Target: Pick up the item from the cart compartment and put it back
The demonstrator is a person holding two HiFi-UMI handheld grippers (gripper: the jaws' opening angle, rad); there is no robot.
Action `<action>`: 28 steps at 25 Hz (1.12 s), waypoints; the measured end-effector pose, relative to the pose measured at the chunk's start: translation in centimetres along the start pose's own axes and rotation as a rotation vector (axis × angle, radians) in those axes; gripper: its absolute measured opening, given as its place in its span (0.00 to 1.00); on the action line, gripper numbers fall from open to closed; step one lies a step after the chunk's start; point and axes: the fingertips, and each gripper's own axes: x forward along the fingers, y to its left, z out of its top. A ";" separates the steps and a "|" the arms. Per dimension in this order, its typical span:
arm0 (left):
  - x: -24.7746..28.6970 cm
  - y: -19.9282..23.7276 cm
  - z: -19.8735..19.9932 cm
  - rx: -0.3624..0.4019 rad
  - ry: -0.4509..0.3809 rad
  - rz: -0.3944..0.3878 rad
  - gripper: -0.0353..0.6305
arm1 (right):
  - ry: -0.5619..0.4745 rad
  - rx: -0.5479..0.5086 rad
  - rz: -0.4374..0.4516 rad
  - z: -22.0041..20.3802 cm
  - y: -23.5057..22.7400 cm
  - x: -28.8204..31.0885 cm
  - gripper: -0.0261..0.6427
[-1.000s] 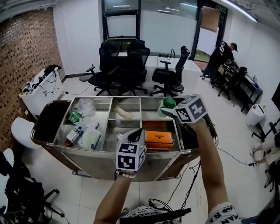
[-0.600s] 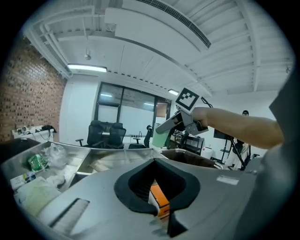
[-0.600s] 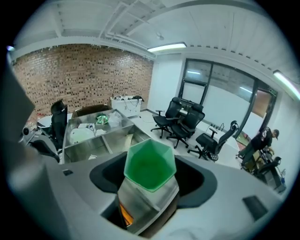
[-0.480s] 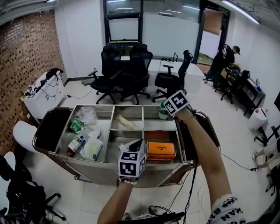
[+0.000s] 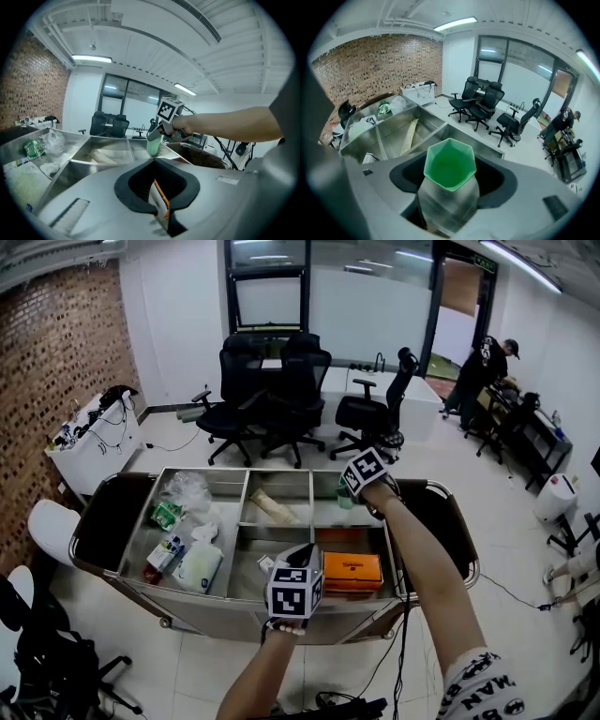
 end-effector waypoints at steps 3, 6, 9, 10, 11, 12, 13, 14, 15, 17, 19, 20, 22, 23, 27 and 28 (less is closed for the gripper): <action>-0.6 0.2 -0.4 -0.006 0.003 0.001 0.06 | 0.024 0.044 0.010 -1.0 -0.5 2.2 0.52; -1.3 0.5 -1.1 -0.009 0.005 0.007 0.06 | 0.041 0.060 -0.004 -2.1 -0.9 3.7 0.52; -1.8 1.3 -1.5 -0.019 0.004 0.021 0.06 | 0.049 0.043 -0.029 -2.5 -1.0 4.8 0.52; -1.9 1.6 -1.6 -0.024 0.003 0.025 0.06 | 0.050 0.041 -0.031 -2.5 -1.0 5.1 0.52; -2.0 1.9 -1.7 -0.028 0.001 0.028 0.06 | 0.052 0.041 -0.031 -2.5 -0.9 5.4 0.52; -2.0 2.1 -1.8 -0.032 0.000 0.031 0.06 | 0.055 0.040 -0.032 -2.5 -0.8 5.6 0.53; -2.1 2.3 -1.8 -0.035 -0.001 0.033 0.06 | 0.060 0.037 -0.034 -2.5 -0.8 5.8 0.53; -2.2 2.5 -1.9 -0.037 -0.002 0.035 0.06 | 0.064 0.033 -0.038 -2.5 -0.7 5.9 0.53; -2.2 2.6 -2.0 -0.040 -0.001 0.036 0.06 | 0.065 0.032 -0.041 -2.5 -0.7 6.0 0.53; -2.4 2.6 -2.3 -0.043 0.005 0.037 0.06 | 0.062 0.034 -0.047 -2.6 -0.8 6.1 0.53; -2.5 2.7 -2.5 -0.044 0.008 0.038 0.06 | 0.062 0.031 -0.051 -2.7 -0.8 6.1 0.53; -2.5 2.7 -2.5 -0.045 0.009 0.039 0.06 | 0.063 0.027 -0.053 -2.7 -0.8 6.1 0.53; -2.5 2.8 -2.5 -0.047 0.007 0.039 0.06 | 0.062 0.024 -0.054 -2.7 -0.7 6.1 0.54; -2.5 2.8 -2.5 -0.049 0.005 0.038 0.06 | 0.059 0.024 -0.052 -2.7 -0.6 6.0 0.54; -2.5 2.4 -2.4 -0.046 0.000 0.028 0.06 | 0.032 0.027 -0.032 -2.5 -0.3 5.1 0.64; -2.5 2.3 -2.3 -0.045 -0.002 0.026 0.06 | 0.021 0.025 -0.031 -2.3 -0.3 4.5 0.64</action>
